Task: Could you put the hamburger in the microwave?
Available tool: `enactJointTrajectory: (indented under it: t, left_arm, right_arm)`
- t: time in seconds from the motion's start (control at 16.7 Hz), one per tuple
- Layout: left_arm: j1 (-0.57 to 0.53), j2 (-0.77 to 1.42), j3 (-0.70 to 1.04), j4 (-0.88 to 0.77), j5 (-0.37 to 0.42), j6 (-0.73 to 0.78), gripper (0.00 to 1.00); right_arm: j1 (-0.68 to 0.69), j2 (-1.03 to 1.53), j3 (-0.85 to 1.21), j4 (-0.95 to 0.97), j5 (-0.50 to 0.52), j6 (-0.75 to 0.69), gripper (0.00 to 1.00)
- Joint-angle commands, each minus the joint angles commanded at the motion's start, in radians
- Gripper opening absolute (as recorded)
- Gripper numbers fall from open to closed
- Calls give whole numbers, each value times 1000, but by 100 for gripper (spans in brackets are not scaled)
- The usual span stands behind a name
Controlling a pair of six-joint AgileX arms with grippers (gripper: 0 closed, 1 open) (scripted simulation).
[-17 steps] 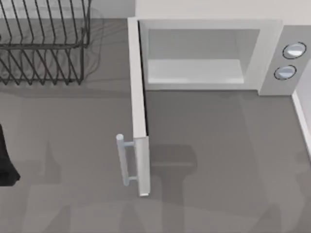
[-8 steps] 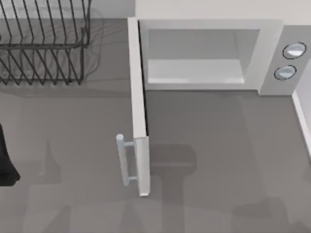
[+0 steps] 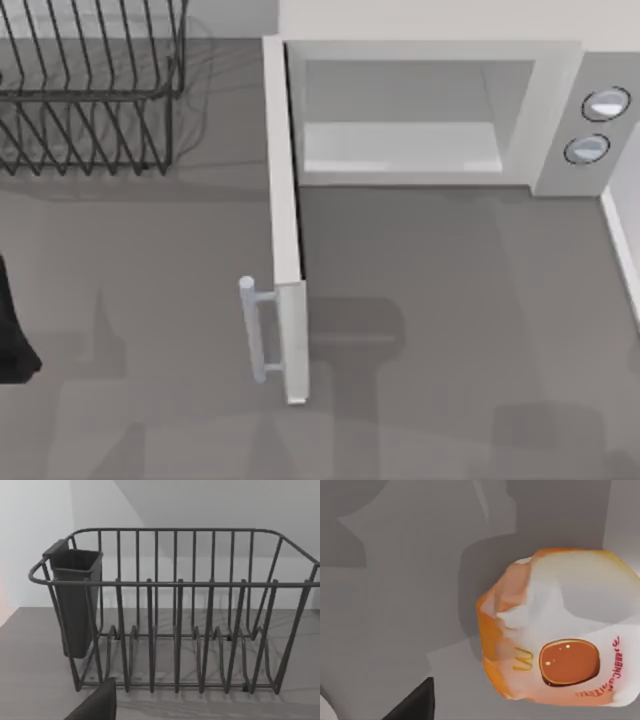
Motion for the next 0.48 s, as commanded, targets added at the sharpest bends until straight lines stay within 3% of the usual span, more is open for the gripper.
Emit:
enactJointTrajectory:
  t: [0.24,0.48]
  left_arm:
    - [0,0,0,0,0,0,100]
    - [0,0,0,0,0,0,100]
  right_arm:
    - [-1,41,-40,73,0,4,100]
    - [1,140,-136,287,-1,6,100]
